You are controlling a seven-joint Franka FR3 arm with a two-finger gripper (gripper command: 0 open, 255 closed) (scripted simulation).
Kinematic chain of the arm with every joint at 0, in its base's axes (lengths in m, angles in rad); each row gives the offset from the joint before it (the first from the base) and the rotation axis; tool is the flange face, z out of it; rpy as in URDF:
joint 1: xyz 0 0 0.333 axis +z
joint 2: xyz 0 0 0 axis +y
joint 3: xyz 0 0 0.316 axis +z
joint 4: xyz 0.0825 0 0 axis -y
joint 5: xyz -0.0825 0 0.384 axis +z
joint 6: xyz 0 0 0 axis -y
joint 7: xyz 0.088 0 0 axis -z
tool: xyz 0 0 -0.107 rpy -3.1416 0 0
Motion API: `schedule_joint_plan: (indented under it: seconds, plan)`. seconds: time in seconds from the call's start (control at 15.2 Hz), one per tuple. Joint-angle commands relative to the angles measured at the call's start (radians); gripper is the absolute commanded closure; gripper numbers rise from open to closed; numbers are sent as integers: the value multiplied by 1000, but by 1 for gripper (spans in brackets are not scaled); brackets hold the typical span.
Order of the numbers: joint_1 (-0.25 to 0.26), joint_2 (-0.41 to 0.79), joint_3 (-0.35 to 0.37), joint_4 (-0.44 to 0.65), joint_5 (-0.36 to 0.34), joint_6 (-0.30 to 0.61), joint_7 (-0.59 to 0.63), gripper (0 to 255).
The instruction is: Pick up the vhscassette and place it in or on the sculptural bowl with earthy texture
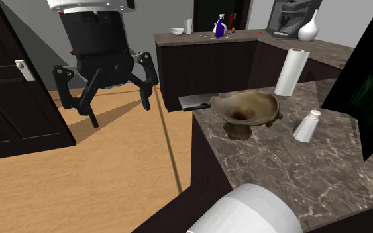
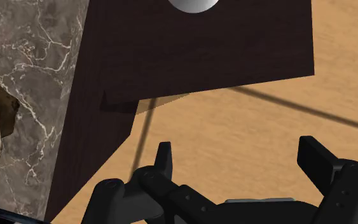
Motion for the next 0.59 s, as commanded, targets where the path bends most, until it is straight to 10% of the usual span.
schedule_joint_plan:
  seconds: [0.0, 0.53]
  plan:
    - [0, 0, 0, 0, 0, 0, 0, 0]
    - [-58, 270, 151, -39, -217, 213, 180, 0]
